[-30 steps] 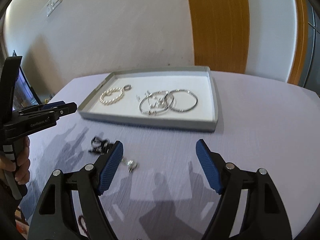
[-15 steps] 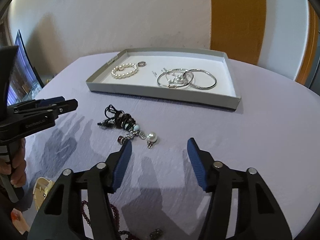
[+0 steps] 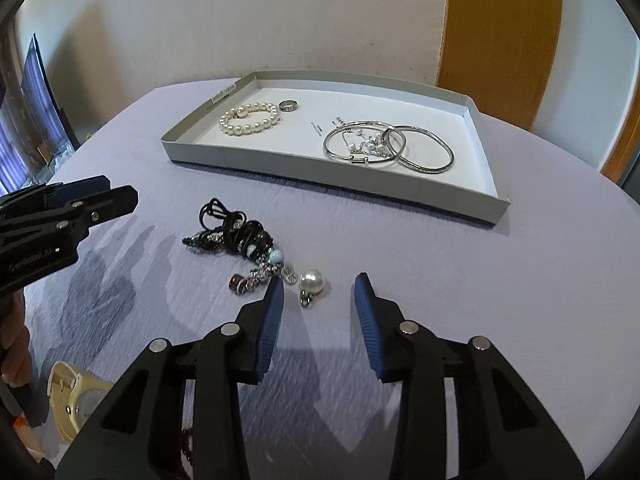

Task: Organize jewelry
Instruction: 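Grasp the pearl pendant with right tool while left tool grasps the black charm bracelet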

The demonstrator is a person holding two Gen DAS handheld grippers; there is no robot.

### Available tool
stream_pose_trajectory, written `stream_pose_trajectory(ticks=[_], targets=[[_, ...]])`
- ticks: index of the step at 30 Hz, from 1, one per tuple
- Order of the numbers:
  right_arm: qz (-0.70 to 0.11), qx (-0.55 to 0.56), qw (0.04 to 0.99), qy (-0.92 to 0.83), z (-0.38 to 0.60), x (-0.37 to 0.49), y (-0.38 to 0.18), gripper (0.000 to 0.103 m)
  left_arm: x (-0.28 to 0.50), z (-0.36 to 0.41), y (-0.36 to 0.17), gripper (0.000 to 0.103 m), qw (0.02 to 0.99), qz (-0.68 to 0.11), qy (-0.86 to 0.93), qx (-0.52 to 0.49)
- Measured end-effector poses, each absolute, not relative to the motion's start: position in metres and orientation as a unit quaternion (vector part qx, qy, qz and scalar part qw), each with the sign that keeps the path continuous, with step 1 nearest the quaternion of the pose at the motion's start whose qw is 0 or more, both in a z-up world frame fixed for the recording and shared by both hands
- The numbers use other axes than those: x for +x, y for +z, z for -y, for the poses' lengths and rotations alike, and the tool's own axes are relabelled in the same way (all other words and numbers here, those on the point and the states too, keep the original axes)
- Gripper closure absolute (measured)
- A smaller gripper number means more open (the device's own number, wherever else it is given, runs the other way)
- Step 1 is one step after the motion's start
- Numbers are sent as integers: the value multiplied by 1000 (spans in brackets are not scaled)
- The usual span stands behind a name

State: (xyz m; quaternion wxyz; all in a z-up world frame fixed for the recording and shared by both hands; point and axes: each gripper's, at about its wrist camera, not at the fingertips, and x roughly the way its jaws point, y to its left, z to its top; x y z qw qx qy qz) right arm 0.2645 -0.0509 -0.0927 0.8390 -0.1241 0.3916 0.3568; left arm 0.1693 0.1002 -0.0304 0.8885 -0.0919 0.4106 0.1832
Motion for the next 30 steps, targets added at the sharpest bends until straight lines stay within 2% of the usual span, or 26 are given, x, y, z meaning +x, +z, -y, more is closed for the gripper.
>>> stream_pose_trajectory(ticks=[10,14,30], targets=[[-390,-130,840,354,46,268,-93,70,178,-98,-36,52,886,-418,179,-91],[-391,-125,843,348,48,270,-93,89,180,-94,-36,52,887,-419,175,-86],[-409,-66,864,285,102,300,-92,89,194,-71,-33,52,895,-422,134,-57]])
